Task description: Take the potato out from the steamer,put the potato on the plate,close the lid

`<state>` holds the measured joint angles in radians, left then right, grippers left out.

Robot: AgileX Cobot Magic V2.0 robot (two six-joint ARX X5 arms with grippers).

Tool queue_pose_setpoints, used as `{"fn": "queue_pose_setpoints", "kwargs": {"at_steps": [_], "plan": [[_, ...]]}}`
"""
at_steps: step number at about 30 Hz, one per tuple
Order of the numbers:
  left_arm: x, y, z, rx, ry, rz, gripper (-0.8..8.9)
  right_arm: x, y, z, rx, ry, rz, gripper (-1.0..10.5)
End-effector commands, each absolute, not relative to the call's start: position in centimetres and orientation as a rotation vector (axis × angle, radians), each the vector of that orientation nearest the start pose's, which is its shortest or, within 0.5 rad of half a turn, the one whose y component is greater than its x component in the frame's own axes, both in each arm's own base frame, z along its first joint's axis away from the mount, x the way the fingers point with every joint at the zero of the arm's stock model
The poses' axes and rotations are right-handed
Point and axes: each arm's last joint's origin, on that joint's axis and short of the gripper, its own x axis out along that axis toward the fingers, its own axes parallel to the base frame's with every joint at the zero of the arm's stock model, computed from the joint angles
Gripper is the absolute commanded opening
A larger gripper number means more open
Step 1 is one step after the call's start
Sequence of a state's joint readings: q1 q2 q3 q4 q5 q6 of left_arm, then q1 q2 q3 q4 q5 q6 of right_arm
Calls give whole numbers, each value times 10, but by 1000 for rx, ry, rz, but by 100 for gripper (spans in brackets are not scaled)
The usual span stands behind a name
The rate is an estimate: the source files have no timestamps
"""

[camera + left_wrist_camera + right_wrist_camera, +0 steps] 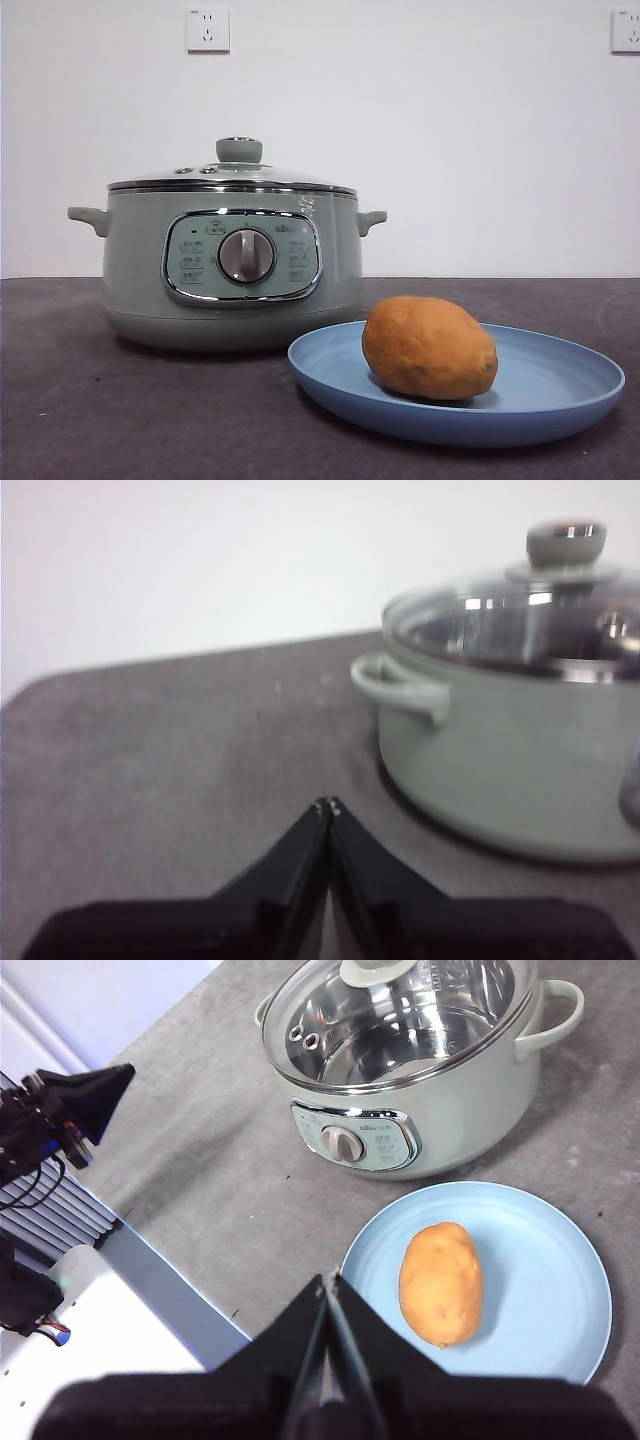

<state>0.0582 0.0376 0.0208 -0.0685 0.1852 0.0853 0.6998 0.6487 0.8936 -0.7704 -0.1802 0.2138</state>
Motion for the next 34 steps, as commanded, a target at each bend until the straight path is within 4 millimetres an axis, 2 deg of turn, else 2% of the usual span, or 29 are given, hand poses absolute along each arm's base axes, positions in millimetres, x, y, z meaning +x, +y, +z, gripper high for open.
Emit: {"fn": "queue_pose_setpoints", "kwargs": {"at_steps": [1, 11, 34], "plan": [[98, 1, 153, 64, 112, -125, -3, 85, 78, 333, 62, 610, 795, 1], [97, 1, 146, 54, 191, -128, -3, 85, 78, 333, 61, 611, 795, 1], [97, 1, 146, 54, 185, -131, -3, 85, 78, 333, 61, 612, 795, 1]]}}
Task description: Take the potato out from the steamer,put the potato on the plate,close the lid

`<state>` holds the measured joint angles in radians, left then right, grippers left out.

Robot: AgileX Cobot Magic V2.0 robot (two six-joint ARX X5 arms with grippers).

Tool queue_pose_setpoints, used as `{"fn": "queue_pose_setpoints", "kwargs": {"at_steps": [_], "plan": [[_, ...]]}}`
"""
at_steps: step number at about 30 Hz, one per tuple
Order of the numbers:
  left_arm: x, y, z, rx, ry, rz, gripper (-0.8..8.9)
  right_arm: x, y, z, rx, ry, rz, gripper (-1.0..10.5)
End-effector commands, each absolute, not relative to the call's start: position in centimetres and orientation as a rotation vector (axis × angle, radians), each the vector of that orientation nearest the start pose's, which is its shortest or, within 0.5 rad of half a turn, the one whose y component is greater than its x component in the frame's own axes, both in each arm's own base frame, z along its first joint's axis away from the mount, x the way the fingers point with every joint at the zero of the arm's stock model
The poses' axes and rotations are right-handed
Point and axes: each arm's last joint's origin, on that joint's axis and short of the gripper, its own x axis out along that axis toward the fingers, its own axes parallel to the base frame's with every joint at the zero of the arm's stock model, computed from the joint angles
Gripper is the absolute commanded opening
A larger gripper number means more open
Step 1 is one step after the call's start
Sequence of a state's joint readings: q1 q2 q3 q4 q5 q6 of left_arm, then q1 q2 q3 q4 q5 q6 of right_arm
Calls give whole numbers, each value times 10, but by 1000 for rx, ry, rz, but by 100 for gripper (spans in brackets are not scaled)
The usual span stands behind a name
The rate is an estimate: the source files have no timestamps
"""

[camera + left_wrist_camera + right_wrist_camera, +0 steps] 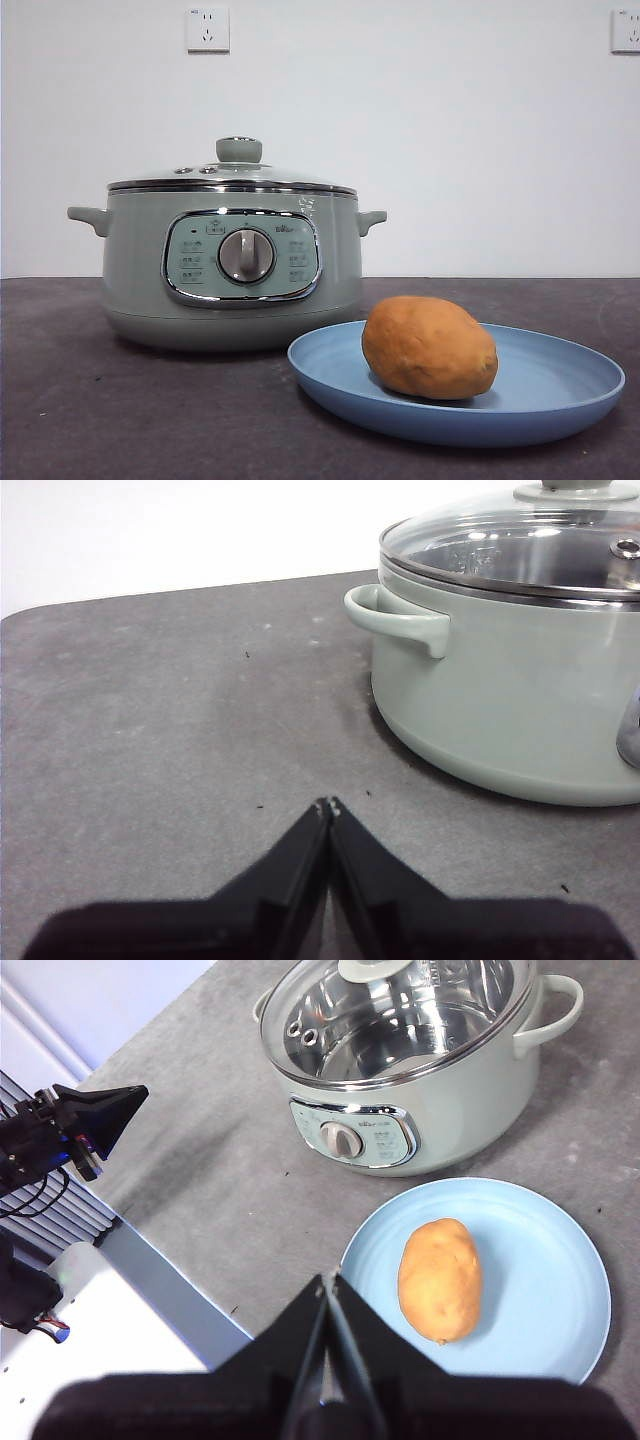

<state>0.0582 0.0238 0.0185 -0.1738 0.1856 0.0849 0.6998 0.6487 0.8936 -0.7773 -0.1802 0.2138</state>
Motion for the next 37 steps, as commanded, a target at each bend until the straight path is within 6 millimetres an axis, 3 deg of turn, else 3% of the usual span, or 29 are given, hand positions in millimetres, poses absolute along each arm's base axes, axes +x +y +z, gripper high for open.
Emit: {"fn": "queue_pose_setpoints", "kwargs": {"at_steps": [1, 4, 11, 16, 26, 37], "plan": [[97, 1, 146, 54, 185, -131, -3, 85, 78, 333, 61, 612, 795, 1], [97, 1, 146, 54, 185, -131, -3, 83, 76, 334, 45, 591, 793, 1], [97, 1, 146, 54, 185, -131, -3, 83, 50, 337, 74, 444, 555, 1], [97, 1, 146, 54, 185, -131, -3, 84, 29, 320, 107, 335, 361, 1], [97, 1, 146, 54, 185, -131, -3, 89, 8, 251, 140, 50, 138, 1], [97, 1, 146, 54, 185, -131, -3, 94, 5, 174, 142, 67, 100, 1]]}}
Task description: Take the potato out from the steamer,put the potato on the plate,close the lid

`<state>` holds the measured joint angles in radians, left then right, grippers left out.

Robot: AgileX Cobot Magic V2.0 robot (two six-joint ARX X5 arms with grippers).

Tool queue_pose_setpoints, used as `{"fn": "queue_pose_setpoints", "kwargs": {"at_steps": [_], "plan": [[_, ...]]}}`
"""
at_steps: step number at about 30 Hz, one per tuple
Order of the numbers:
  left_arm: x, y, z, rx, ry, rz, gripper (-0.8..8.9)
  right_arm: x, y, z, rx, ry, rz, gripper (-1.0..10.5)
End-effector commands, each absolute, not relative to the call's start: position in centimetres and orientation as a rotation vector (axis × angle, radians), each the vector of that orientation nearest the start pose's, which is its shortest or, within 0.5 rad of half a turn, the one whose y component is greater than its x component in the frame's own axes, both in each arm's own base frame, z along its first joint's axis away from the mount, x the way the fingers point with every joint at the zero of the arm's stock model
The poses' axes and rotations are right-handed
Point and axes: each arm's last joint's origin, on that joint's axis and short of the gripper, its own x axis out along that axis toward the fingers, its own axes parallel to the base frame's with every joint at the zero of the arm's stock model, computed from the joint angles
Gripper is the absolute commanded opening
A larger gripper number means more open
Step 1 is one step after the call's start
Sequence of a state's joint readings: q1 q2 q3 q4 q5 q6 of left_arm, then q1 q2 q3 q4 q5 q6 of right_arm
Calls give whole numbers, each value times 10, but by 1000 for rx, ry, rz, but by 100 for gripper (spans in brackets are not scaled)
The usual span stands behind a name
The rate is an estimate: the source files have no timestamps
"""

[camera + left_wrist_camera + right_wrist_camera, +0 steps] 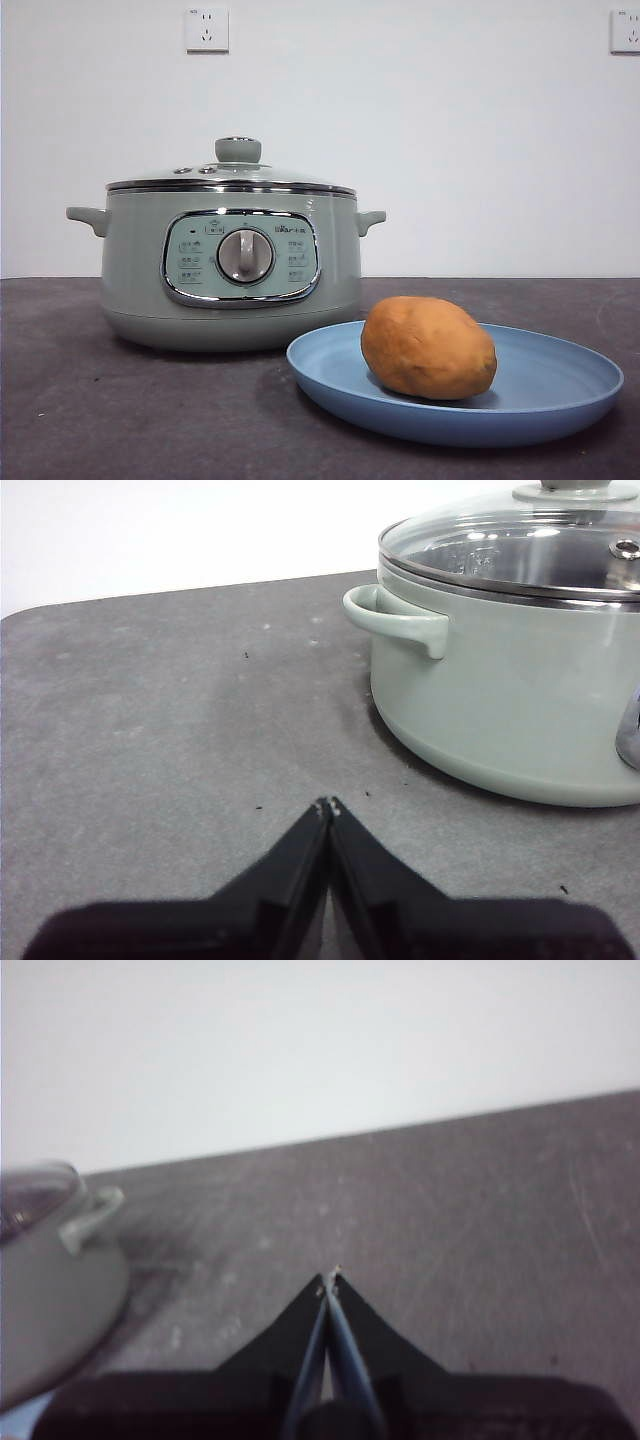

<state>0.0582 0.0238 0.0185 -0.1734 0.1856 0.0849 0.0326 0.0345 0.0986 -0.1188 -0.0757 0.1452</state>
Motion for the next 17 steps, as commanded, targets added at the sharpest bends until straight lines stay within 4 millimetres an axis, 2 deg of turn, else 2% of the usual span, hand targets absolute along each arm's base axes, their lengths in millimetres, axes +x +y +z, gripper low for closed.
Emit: {"fn": "queue_pose_setpoints", "kwargs": {"at_steps": [1, 10, 17], "plan": [[97, 1, 146, 54, 185, -131, -3, 95, 5, 169, 143, 76, 99, 1], [97, 1, 146, 54, 185, -131, -3, 96, 5, 150, 144, 170, 92, 1], [97, 1, 146, 54, 185, -131, -3, 96, 5, 149, 191, 183, 88, 1]]}}
